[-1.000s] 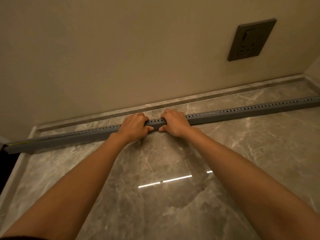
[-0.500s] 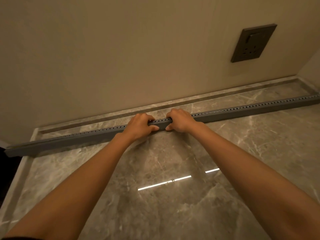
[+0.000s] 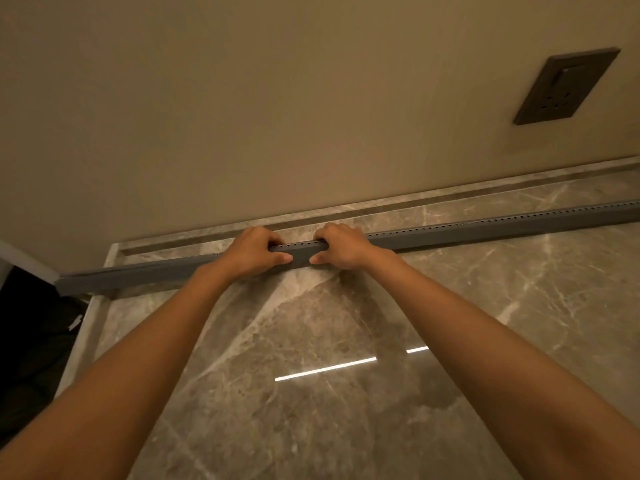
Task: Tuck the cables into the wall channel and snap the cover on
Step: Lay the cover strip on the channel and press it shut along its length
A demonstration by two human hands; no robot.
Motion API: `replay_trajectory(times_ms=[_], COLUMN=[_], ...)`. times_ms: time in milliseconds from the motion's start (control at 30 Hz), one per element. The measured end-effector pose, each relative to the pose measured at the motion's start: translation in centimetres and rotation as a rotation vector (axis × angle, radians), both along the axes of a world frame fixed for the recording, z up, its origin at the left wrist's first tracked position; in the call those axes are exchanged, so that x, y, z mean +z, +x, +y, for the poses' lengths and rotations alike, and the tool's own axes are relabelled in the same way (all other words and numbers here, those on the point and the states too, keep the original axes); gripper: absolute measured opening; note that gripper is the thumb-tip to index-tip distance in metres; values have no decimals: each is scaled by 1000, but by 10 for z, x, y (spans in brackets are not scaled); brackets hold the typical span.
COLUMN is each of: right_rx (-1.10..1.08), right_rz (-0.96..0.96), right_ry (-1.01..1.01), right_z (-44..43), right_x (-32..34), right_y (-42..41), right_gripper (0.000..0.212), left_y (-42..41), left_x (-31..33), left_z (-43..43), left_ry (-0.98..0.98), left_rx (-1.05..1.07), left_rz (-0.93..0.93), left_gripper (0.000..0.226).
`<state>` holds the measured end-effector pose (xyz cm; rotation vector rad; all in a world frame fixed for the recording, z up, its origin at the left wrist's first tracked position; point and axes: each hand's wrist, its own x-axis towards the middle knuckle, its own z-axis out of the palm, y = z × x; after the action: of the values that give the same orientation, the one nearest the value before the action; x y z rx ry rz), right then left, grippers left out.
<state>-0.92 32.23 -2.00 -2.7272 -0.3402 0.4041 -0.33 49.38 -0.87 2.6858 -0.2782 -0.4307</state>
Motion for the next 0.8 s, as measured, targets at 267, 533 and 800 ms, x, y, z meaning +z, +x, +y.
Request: replay_trajectory(times_ms=[267, 533, 800], right_rx=[-41, -45, -54], right_rz=[-127, -115, 15], right_ry=[-7, -4, -56], right_z=[0, -7, 8], right_x=[-6, -3, 9], right_y=[-4, -2, 0], right_gripper=[38, 36, 32], left_y=[-7, -10, -4], left_x=[-8, -8, 1], left_z=[-11, -20, 3], left_ry=[166, 154, -19], left_rx=[-68, -85, -156], left_rz=[-207, -245, -91], left_gripper=[27, 26, 21])
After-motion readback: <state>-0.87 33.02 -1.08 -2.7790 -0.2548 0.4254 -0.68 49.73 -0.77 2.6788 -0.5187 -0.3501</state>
